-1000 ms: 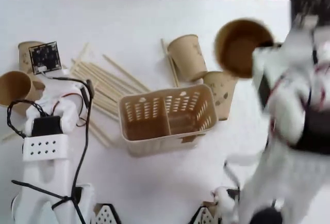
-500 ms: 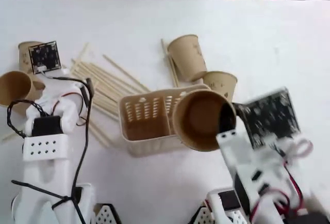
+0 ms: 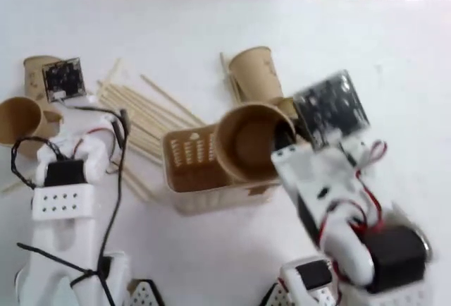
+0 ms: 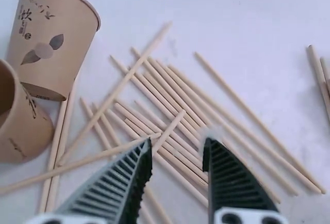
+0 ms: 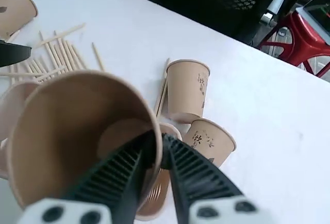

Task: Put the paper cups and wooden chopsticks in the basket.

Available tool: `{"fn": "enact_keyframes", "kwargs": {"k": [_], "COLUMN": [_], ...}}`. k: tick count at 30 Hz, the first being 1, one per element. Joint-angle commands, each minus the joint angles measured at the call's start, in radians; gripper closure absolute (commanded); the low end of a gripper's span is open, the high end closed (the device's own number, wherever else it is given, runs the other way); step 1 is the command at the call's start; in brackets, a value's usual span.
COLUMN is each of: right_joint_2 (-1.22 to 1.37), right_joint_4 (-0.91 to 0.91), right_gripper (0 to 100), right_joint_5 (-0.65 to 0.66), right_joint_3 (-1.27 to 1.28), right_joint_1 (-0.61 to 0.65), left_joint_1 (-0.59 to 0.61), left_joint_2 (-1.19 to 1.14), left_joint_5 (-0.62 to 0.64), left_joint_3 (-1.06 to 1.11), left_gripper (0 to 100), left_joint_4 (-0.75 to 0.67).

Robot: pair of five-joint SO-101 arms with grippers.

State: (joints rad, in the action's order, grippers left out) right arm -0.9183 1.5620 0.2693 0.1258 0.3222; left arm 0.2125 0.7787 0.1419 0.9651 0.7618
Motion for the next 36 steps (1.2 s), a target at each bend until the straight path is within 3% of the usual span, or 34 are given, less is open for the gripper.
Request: {"fn": "enact_keyframes", "kwargs": {"k": [1,9,17,30,36], "right_joint_2": [0.07,0.202,0.317,0.288,0.297], "right_joint_4": [-0.015,-0.031,-0.024,-0.021,-0.124], "right_gripper": [98.1,97.4,75.8,75.8,75.8], "right_joint_5": [-0.006,0.002,0.028,0.028,0.029], "right_joint_3": [-0.003,-0.003,-0.003,0.006,0.173], "right_joint_1": [-0.015,-0.124,-0.119,-0.171,-0.174], "left_joint_1": [-0.018,-0.018,-0.019,-0.019,-0.019], "left_joint_2": [0.004,0.004,-0.001,-0.001,-0.001], "left_joint_5": [0.006,0.006,0.006,0.006,0.006], "left_joint_3": [-0.006,-0.005,-0.005,-0.006,-0.005], "left_gripper": [82,82,82,82,82], "left_joint_4": [-0.018,-0.018,-0.018,-0.02,-0.02]}}
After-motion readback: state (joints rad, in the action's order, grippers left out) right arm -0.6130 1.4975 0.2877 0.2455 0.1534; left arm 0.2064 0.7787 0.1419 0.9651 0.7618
